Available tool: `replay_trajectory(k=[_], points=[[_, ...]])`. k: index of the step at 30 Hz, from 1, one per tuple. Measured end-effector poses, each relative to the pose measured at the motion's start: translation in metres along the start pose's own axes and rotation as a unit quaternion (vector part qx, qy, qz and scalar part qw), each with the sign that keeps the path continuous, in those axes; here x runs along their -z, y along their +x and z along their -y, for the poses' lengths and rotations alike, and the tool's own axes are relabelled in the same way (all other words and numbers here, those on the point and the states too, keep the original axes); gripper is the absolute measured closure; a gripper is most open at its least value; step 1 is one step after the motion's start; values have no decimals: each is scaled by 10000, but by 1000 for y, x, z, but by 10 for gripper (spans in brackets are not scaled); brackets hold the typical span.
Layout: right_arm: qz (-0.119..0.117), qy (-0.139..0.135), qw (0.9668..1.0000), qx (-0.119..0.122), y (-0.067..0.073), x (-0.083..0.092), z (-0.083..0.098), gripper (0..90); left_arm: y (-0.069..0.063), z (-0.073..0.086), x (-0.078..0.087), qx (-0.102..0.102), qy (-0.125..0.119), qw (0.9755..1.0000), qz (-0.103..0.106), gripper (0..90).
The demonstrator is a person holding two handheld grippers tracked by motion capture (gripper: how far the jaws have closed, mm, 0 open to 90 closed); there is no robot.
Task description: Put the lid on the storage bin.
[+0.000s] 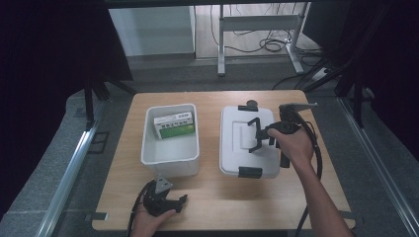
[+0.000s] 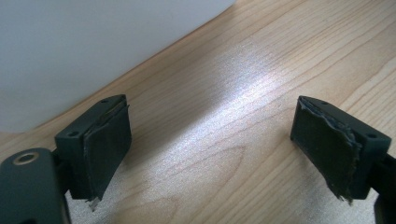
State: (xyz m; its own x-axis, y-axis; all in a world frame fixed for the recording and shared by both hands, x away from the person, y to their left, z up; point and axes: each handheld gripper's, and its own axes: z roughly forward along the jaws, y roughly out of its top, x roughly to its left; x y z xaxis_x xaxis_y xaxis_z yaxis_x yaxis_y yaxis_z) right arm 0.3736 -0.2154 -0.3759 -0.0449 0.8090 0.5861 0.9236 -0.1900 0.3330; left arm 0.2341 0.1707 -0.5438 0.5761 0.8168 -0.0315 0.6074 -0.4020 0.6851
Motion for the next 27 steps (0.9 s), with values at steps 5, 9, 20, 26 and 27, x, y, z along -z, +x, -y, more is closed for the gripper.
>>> replay_trajectory(k=[5,9,20,26,27], points=[[-75,24,10000,14,5,-1,0,848,0,0,0,-1,1,10000,1,123],[-122,22,9999,53,10,-1,-1,848,0,0,0,-1,7,10000,6,122],[-204,80,9996,194,31,-5,-2,848,0,0,0,-1,9,10000,5,122],[-245,135,9993,260,42,-8,-3,848,0,0,0,-5,18,10000,4,122],[-240,137,9992,287,44,-9,-3,848,0,0,0,-4,18,10000,4,122]])
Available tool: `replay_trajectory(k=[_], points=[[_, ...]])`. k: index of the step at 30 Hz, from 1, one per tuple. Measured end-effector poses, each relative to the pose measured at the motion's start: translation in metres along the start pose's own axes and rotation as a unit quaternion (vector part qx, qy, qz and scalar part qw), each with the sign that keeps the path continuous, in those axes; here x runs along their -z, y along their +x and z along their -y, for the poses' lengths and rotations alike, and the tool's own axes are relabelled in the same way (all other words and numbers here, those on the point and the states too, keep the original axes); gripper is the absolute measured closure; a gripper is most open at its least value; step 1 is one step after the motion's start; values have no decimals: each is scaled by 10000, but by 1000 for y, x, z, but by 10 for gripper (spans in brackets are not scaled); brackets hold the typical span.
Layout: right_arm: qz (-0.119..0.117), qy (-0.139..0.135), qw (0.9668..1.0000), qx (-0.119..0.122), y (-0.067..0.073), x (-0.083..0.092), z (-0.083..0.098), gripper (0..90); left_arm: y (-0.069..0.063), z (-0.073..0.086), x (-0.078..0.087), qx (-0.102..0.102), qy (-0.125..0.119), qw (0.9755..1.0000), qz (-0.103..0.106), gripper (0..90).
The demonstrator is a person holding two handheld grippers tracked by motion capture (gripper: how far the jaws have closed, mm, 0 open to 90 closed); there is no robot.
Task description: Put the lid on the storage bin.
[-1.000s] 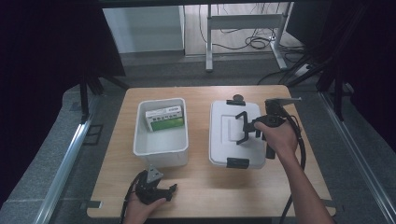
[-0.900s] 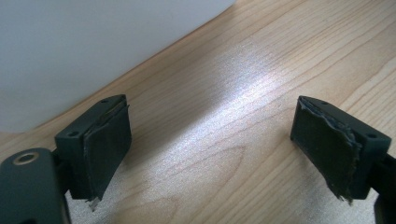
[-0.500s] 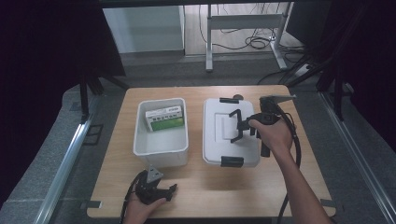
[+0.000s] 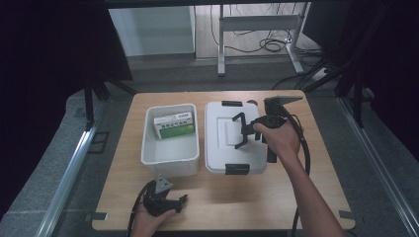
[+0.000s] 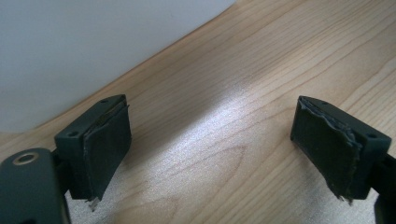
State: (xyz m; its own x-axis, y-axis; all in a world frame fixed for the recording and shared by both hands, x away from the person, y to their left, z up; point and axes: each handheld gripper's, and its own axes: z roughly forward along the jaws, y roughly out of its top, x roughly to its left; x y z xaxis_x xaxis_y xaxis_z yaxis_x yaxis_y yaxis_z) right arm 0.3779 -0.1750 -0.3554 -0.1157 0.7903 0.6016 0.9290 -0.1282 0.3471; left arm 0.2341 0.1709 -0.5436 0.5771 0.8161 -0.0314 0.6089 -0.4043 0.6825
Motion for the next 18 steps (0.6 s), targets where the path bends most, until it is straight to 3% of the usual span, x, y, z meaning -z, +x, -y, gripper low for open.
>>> replay_trajectory(k=[18], points=[[-251,72,9996,93,29,-11,-6,848,0,0,0,-19,9,10000,3,121]])
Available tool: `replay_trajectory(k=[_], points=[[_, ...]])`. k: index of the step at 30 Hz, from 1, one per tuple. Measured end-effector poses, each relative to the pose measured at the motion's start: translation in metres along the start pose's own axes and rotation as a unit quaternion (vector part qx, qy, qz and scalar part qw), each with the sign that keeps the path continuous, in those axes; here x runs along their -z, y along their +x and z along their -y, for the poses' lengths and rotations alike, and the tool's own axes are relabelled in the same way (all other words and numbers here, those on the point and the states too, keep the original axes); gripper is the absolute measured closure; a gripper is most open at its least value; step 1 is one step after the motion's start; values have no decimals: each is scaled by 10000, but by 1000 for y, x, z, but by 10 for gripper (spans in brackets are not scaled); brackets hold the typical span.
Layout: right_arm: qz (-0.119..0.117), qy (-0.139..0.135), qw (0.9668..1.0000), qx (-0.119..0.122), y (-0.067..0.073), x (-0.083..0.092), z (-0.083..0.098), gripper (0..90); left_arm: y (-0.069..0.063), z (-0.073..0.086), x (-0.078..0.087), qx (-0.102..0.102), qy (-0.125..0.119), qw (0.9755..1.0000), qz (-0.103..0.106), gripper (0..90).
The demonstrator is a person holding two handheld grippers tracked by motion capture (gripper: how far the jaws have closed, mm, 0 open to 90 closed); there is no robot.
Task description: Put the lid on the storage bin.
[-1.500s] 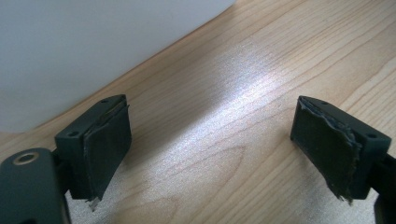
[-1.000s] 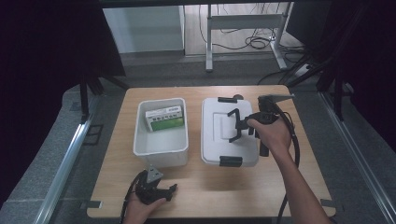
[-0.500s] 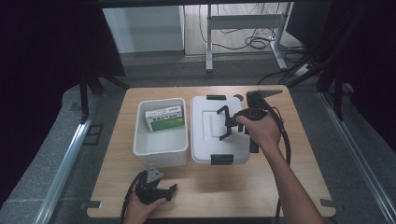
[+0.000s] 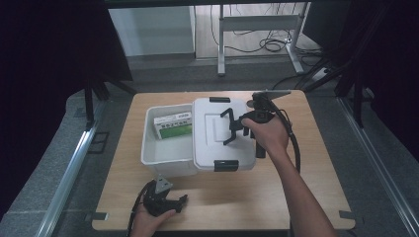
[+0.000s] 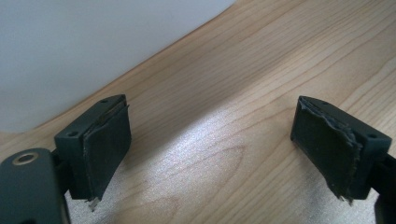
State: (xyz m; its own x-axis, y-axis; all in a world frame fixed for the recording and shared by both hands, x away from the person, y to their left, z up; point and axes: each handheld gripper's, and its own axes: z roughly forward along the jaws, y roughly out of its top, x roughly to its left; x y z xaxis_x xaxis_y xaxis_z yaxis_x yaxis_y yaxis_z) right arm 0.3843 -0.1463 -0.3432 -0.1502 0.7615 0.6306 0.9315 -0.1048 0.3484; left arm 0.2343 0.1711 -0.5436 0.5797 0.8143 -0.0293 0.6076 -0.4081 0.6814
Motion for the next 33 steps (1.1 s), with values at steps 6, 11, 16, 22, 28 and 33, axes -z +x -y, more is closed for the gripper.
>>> replay_trajectory(k=[6,11,16,22,28,33], points=[[-80,-3,10000,31,11,-3,-2,848,0,0,0,3,-2,10000,1,121],[-97,36,9999,82,18,-5,-2,848,0,0,0,0,-1,10000,2,121],[-173,38,9998,72,25,-8,-4,848,0,0,0,-5,-3,10000,5,121],[-191,51,9998,78,30,-13,-6,848,0,0,0,-4,-5,10000,8,121],[-217,71,9997,41,32,-18,-7,848,0,0,0,5,-16,10000,12,121],[-216,81,9997,18,33,-21,-8,848,-1,0,0,11,-15,10000,16,121]])
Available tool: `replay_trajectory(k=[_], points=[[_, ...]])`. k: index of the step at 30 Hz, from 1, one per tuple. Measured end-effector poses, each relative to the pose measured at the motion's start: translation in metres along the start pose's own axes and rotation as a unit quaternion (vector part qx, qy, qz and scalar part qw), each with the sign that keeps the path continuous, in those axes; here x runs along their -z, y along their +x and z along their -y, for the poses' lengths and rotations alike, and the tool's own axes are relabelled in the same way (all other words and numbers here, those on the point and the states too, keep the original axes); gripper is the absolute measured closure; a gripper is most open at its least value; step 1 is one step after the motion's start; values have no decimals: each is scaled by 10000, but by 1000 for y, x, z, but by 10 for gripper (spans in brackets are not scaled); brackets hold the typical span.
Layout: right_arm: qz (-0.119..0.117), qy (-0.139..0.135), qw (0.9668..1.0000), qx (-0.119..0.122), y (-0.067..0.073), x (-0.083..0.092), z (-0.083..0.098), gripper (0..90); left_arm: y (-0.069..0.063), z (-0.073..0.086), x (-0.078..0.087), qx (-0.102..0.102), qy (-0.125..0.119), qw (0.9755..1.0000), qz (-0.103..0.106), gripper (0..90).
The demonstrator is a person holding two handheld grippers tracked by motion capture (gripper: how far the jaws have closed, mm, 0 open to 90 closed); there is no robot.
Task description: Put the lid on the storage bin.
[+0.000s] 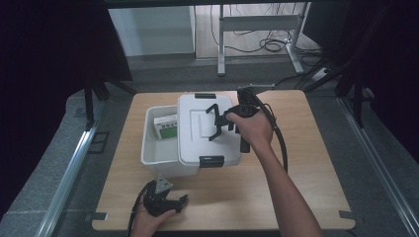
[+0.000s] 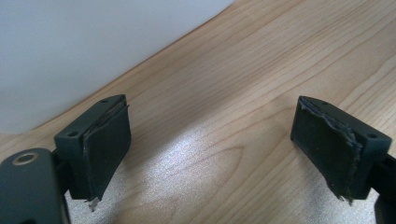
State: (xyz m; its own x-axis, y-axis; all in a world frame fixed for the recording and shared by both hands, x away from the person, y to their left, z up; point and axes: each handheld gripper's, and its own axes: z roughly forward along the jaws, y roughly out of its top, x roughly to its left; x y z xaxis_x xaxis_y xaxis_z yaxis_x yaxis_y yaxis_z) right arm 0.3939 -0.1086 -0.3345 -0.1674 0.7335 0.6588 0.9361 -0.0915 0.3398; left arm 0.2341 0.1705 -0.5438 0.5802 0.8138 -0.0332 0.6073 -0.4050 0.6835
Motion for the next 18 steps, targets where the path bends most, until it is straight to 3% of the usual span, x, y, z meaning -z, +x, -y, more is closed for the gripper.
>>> replay_trajectory(k=[18], points=[[116,143,9998,92,22,-16,-3,848,0,0,0,-8,2,10000,17,121]])
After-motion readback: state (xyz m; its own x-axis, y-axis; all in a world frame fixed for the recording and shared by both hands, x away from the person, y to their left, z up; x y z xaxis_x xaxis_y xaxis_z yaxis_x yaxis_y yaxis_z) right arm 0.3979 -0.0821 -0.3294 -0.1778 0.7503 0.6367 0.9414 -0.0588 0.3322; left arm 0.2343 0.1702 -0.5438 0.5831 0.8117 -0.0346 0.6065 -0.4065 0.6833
